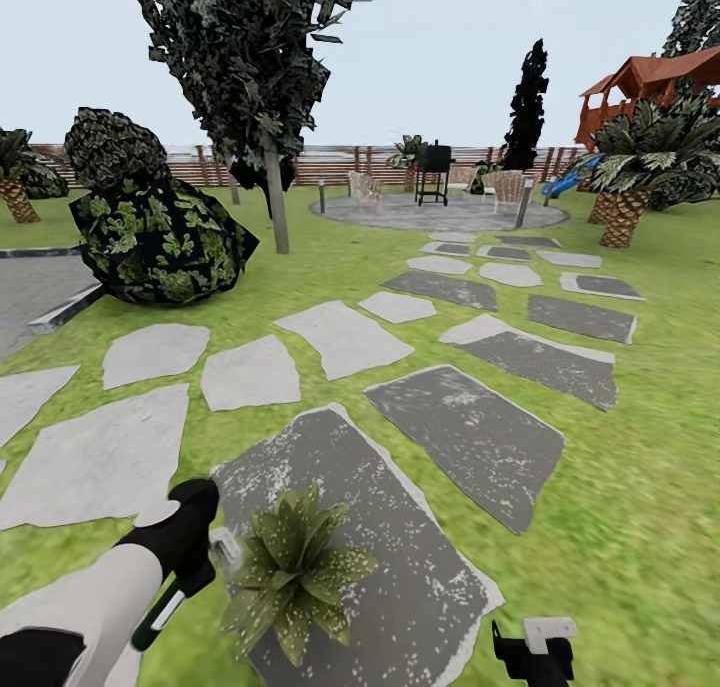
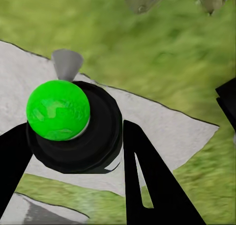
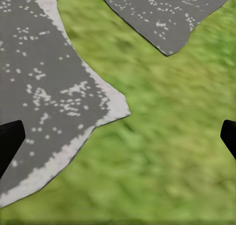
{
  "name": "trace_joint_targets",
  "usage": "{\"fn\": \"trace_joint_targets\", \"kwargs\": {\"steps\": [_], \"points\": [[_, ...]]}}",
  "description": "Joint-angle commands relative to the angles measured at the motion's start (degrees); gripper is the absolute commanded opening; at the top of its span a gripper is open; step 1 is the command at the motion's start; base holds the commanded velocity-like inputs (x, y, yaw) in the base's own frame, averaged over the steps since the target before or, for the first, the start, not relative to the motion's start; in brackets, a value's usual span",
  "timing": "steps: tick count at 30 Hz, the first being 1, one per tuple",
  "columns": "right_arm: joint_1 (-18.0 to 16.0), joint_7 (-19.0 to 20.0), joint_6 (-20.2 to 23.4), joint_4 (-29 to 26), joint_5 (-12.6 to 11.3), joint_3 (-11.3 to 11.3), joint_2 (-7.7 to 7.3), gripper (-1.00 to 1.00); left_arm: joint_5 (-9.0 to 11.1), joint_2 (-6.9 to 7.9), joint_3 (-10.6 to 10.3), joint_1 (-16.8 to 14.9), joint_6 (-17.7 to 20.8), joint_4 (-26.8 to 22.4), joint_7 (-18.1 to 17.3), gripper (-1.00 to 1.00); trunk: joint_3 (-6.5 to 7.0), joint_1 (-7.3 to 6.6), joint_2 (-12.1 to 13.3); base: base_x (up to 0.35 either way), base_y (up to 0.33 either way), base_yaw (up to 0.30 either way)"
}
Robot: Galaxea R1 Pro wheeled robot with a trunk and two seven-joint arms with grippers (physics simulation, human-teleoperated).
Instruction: Pick up the pesticide atomizer in the garden and spray insectifuge to fully cover both potted plants in the garden.
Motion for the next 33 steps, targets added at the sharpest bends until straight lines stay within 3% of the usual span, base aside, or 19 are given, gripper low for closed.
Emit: {"fn": "trace_joint_targets", "kwargs": {"steps": [1,5,9,17,26,30,33], "points": [[-0.03,-0.42,-0.09,0.04,0.38,0.11,0.00,1.00,-0.19,0.17,-0.29,0.11,0.32,0.12,-0.46,-1.00,-0.05,-0.01,-0.02,0.000,0.000,0.000],[-0.03,-0.42,-0.09,0.04,0.38,0.13,0.00,1.00,0.15,0.31,-0.24,1.85,-0.30,0.92,-0.39,-1.00,-0.05,-0.01,-0.02,0.000,0.000,0.000],[-0.03,-0.42,-0.09,0.04,0.38,0.13,0.07,1.00,0.12,0.28,-0.05,2.29,-4.36,4.06,-0.23,-1.00,-0.05,-0.01,-0.02,0.000,0.000,0.000],[-0.03,-0.42,-0.09,0.04,0.38,0.14,0.09,1.00,0.67,0.29,0.54,2.31,-4.49,4.10,2.36,-1.00,-0.05,-0.01,-0.02,0.000,0.000,0.000],[-0.03,-0.42,-0.09,0.04,0.38,0.14,0.09,1.00,3.35,1.87,0.77,3.37,-4.47,4.66,4.13,-1.00,-0.05,-0.01,-0.02,0.002,0.001,0.000],[-0.03,-0.42,-0.09,0.04,0.38,0.14,0.09,1.00,5.12,1.85,0.77,3.53,-4.46,5.67,8.50,-1.00,-0.05,-0.01,-0.02,0.198,0.158,0.000],[-0.03,-0.42,-0.09,0.04,0.38,0.12,0.09,1.00,6.45,1.82,0.70,3.54,-4.53,8.27,9.46,-1.00,-0.05,-0.01,-0.02,0.148,0.136,-0.058]]}}
